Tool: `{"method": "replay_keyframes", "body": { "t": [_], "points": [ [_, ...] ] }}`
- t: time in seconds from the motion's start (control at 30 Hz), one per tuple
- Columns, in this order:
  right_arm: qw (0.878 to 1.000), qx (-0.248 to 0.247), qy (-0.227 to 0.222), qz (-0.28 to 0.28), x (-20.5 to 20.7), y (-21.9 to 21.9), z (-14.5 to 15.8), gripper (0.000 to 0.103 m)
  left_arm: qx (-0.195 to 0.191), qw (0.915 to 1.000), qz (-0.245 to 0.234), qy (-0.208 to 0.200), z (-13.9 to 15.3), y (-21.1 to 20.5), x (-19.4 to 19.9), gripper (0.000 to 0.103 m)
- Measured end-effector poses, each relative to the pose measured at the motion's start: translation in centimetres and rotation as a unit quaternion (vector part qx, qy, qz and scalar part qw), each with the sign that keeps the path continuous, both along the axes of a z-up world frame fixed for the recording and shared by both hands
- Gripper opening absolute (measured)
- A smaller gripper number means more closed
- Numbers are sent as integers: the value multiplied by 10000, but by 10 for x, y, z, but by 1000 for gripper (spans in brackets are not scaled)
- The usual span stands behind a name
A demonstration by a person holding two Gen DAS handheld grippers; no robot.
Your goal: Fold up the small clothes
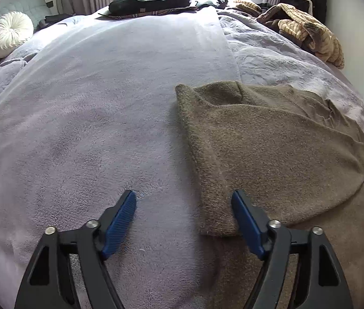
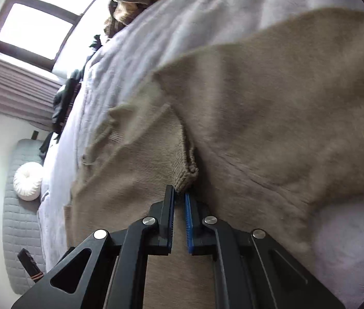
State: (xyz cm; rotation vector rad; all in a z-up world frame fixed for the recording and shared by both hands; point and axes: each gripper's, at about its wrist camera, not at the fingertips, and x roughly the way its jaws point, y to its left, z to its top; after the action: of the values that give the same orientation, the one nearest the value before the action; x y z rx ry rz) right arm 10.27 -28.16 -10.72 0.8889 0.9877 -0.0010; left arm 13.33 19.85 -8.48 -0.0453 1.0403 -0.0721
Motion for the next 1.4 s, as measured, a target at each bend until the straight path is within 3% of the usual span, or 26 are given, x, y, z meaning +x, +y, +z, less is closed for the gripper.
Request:
{"method": "replay_keyframes", "body": {
  "t": [0.2, 0.3, 0.33, 0.4, 0.67, 0.77, 0.9, 0.93, 0.97, 1.1, 1.4],
  "points": [
    [9996, 234, -98, -82, -23, -16, 11, 11, 75, 9999, 76, 19, 8, -3, -8, 81],
    [9990, 372, -250, 8, -40, -19, 18, 33, 174, 9998, 7, -35, 16, -8, -18, 81],
    [9988, 392, -280, 20, -46, -18, 21, 47, 178, 9998, -16, -36, 19, -11, -21, 81],
    [9984, 447, -351, 66, -59, -17, 24, 55, 172, 9998, -91, -38, 25, -18, -30, 81],
    [9973, 515, -436, 289, -98, -5, 30, 57, 241, 9986, -472, -31, 34, -56, -71, 81],
    [9972, 432, -498, 367, -113, -2, 34, 66, 267, 9980, -567, -11, 35, -71, -89, 81],
    [9970, 375, -550, 390, -128, -5, 37, 66, 162, 9978, -640, 24, 35, -83, -107, 81],
    [9971, 357, -563, 379, -132, -7, 37, 66, 117, 9979, -643, 22, 35, -86, -111, 87],
    [9972, 332, -574, 359, -136, -8, 37, 66, 81, 9979, -645, 23, 36, -89, -114, 103],
    [9969, 403, -617, 279, -150, -17, 36, 77, 62, 9970, -764, -116, 36, -109, -124, 103],
    [9956, 464, -812, 15, -181, -50, 41, 77, -38, 9962, -829, 248, 19, -144, -129, 103]
  ]
}}
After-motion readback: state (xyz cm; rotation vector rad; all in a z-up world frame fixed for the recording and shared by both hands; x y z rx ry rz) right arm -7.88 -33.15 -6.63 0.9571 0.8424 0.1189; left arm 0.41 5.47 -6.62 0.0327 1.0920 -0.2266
